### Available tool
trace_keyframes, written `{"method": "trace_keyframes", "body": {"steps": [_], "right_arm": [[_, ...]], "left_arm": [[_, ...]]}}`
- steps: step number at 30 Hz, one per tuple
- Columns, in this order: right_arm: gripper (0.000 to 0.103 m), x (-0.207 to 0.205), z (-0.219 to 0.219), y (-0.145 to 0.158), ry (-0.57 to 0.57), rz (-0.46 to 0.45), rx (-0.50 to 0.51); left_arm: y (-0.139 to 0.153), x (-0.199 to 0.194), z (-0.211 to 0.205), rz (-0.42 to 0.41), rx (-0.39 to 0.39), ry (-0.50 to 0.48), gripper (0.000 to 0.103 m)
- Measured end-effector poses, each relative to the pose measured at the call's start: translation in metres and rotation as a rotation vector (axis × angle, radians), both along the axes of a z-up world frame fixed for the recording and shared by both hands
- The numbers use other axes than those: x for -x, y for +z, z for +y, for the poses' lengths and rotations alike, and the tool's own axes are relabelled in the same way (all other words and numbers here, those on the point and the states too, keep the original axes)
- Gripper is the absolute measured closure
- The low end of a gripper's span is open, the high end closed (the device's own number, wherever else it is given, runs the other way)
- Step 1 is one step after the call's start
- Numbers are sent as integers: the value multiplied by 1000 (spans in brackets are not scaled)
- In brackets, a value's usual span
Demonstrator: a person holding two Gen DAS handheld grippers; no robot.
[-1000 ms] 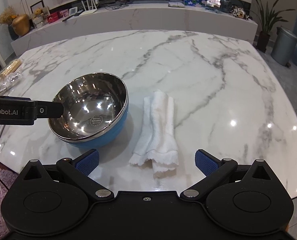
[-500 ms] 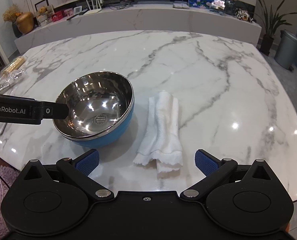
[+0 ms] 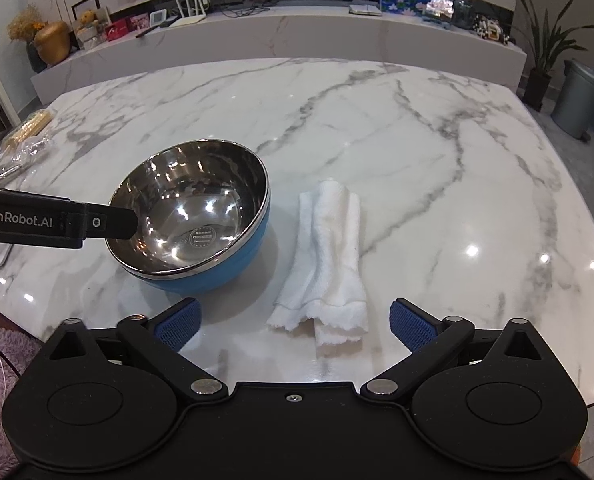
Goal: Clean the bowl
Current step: 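Move the right tool toward the white cloth beside the bowl, then close the right gripper on the white cloth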
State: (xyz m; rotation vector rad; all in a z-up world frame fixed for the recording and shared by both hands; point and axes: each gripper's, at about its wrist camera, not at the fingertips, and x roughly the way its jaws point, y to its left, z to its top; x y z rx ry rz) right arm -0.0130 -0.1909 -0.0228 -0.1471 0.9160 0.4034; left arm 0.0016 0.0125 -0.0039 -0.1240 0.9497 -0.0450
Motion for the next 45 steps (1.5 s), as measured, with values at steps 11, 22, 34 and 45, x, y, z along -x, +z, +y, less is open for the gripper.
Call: {"method": "trace_keyframes", "body": {"steps": [11, 22, 34, 45], "right_arm": [[17, -63, -30, -4, 20, -8, 11], [47, -84, -28, -12, 42, -7, 41], [67, -102, -20, -40, 43, 49, 83], [89, -99, -24, -33, 35, 20, 79]], "left_arm": [[1, -3, 14, 0, 79, 23, 28], [-3, -8, 24, 32, 172, 31, 56], [-5, -9, 25, 49, 154, 32, 58], [-7, -11, 27, 73, 152, 36, 59]]}}
